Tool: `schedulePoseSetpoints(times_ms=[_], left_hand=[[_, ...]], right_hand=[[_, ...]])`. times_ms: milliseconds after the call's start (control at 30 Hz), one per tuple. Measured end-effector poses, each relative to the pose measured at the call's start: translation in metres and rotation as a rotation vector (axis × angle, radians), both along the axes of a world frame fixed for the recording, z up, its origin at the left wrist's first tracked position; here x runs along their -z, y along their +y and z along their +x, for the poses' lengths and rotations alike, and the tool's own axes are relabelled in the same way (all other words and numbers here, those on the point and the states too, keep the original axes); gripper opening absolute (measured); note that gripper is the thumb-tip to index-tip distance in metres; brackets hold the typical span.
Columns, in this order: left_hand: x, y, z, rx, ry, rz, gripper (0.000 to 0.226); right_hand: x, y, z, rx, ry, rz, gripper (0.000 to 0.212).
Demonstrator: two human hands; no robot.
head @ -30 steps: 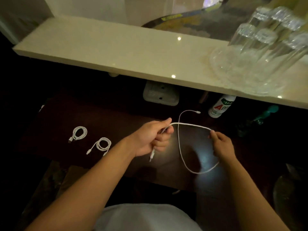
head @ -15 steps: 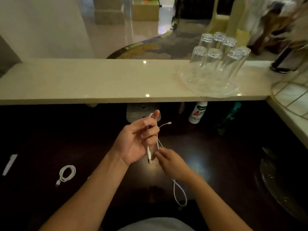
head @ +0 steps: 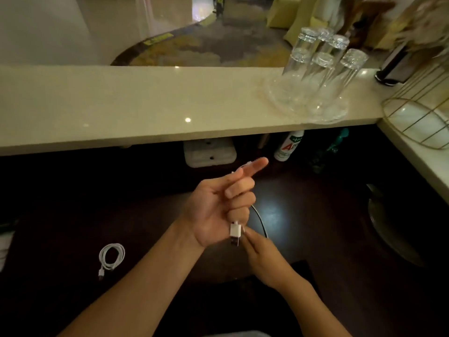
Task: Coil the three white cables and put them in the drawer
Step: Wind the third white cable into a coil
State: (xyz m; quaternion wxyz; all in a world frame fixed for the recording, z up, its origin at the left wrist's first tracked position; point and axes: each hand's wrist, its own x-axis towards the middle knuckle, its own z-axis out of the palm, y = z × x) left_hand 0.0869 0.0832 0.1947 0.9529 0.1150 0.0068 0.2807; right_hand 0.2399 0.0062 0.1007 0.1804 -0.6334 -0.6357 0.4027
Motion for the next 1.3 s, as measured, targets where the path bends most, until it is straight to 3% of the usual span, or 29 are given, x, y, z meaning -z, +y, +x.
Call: schedulePoseSetpoints(times_ms=[200,333,400,467,633,767,867,1000,1167,1233,1300], left_hand=[[0.013,0.011,-0.001,-0.294,0.534,0.351,0.092],[0.023,0.011,0.02,-0.285,0.839,0.673,0.103],[0.022,0.012,0.036,-0.263,0.906,0.769,0.107],[0.02,0.014,0.028,-0.209,0.876,0.757,0.107],[0.015,0.014,0.037,-0.223,0.702,0.507,0.108],[0.018,0.011,0.054,-0.032,0.871,0.749,0.098],[0.02,0.003,0.067,0.225,0.775,0.838,0.097],[0.031,-0.004,0.082,0.348,0.729,0.85,0.084],[0.021,-0.01,0.1,0.352,0.603,0.765,0.057],[0.015,-0.013,0.107,0.228,0.643,0.623,0.029],[0.016,-0.014,0.111,0.011,0.723,0.443,0.024]], right_hand=[[-0.033,-0.003,0.013,-0.137,0.019,0.034,0.025],[-0.056,0.011,0.046,-0.287,-0.109,0.11,0.026],[-0.062,0.022,0.072,-0.372,-0.172,0.164,0.029],[-0.068,0.029,0.074,-0.407,-0.204,0.198,0.031],[-0.091,0.027,0.097,-0.454,-0.213,0.198,0.031],[-0.111,0.022,0.108,-0.554,-0.215,0.248,0.027],[-0.135,0.033,0.118,-0.59,-0.177,0.36,0.015],[-0.152,0.064,0.12,-0.625,-0.127,0.438,0.011],[-0.121,0.105,0.128,-0.478,0.173,0.296,0.009],[-0.094,0.114,0.138,-0.318,0.361,0.165,0.01],[-0.062,0.113,0.143,-0.167,0.533,0.043,0.012]])
